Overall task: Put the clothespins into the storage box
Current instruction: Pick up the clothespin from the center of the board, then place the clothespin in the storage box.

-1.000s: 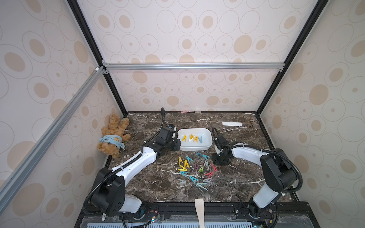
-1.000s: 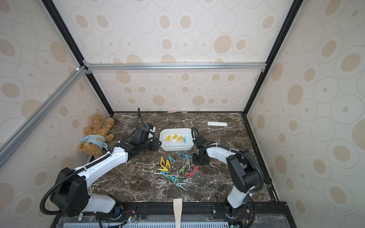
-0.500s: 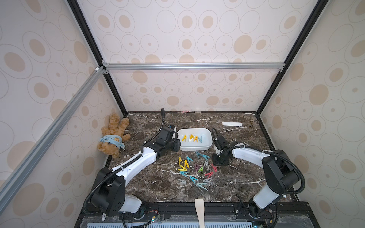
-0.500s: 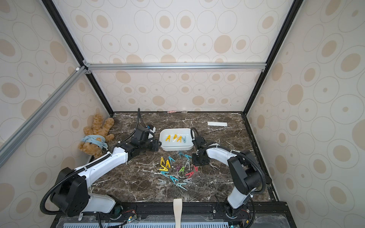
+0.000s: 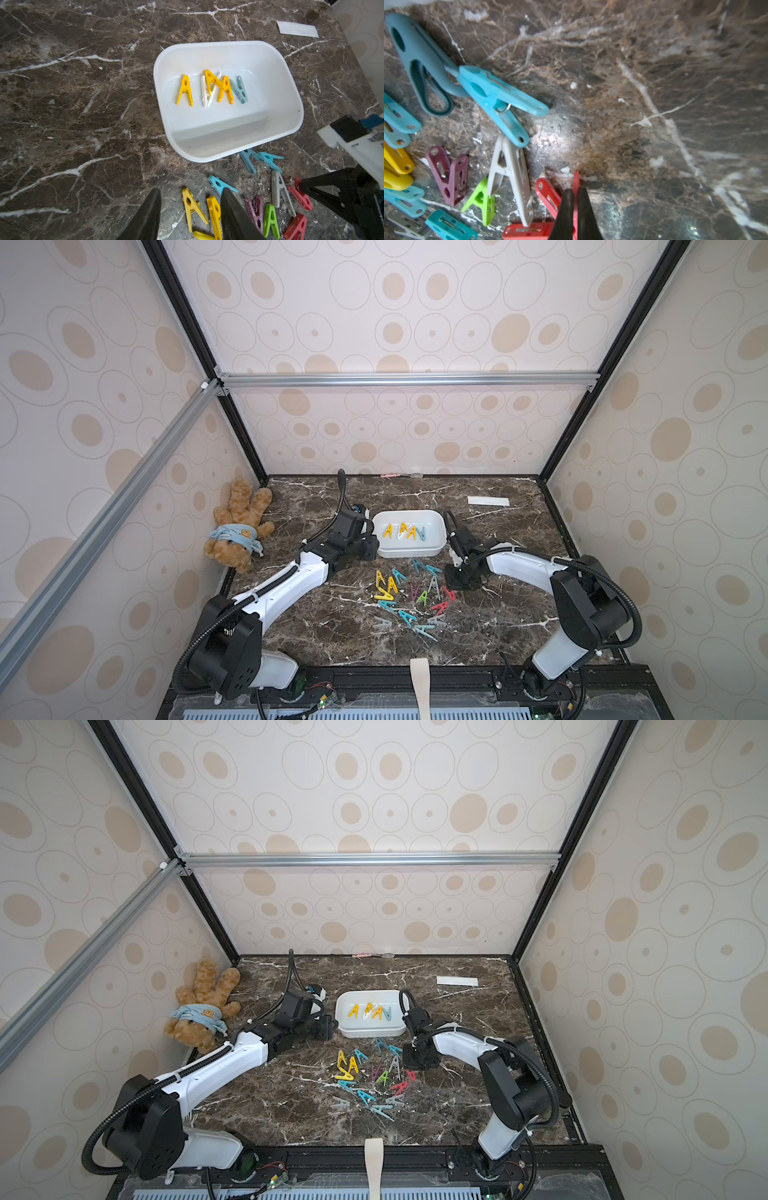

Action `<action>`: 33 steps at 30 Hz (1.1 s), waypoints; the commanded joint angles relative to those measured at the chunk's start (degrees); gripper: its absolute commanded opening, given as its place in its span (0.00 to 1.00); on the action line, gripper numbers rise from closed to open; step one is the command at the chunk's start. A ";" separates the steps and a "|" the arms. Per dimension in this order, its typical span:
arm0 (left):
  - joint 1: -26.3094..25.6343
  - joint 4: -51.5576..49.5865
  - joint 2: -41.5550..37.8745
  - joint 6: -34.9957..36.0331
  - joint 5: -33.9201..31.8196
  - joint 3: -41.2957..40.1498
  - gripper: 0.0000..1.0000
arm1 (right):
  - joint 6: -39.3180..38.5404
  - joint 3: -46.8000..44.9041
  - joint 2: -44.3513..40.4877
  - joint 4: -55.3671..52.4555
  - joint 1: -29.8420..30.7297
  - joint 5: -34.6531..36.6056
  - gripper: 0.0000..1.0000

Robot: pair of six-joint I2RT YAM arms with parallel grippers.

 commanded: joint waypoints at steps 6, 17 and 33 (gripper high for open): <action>0.08 -0.72 -1.21 -0.58 -1.41 0.21 0.47 | -0.98 3.12 -3.60 -4.64 0.34 2.51 0.04; 0.08 -1.28 -1.64 -1.71 -2.47 -0.91 0.47 | -5.00 16.57 -3.78 -10.69 0.26 2.13 0.03; 0.08 -7.17 -6.70 -5.57 -5.06 -4.80 0.47 | -11.59 47.34 23.30 -8.97 -3.37 -1.94 0.03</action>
